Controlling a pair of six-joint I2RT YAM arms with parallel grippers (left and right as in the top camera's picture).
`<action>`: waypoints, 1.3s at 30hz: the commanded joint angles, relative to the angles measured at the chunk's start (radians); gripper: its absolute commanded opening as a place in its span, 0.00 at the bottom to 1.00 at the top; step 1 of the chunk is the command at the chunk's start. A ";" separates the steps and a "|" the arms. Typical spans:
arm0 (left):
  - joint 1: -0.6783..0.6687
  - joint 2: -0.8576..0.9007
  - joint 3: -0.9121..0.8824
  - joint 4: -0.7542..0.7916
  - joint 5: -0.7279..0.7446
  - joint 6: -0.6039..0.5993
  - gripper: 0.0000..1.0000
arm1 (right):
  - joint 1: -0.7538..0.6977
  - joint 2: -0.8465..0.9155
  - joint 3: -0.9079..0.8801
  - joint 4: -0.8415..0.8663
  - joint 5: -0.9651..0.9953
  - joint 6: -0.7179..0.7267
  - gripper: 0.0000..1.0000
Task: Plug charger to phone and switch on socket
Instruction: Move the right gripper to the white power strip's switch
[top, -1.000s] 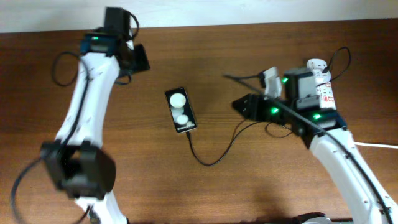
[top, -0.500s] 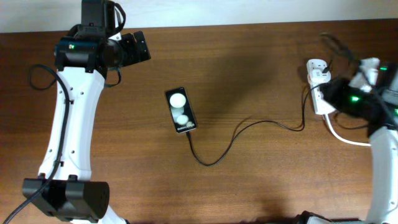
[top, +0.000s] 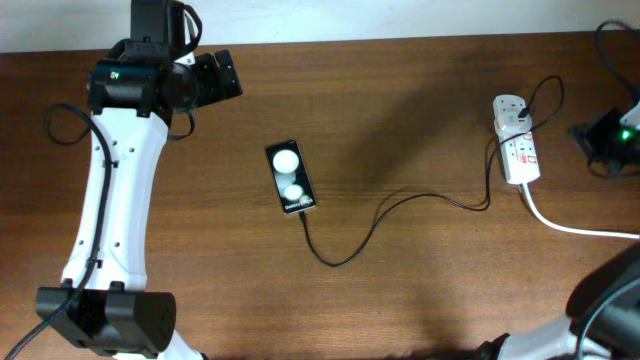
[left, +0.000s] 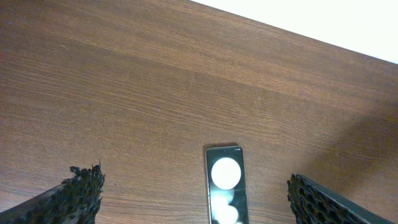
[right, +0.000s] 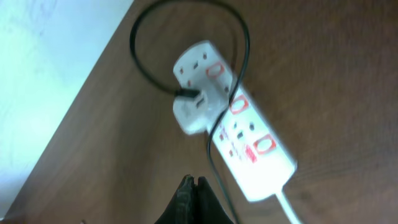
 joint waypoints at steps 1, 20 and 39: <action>0.000 -0.007 0.001 0.001 -0.010 0.005 0.99 | -0.001 0.097 0.085 -0.006 0.003 0.002 0.04; 0.000 -0.007 0.001 0.001 -0.010 0.005 0.99 | 0.056 0.343 0.095 0.171 0.025 0.038 0.04; 0.000 -0.007 0.001 0.001 -0.010 0.005 0.99 | 0.113 0.409 0.094 0.233 0.066 0.053 0.04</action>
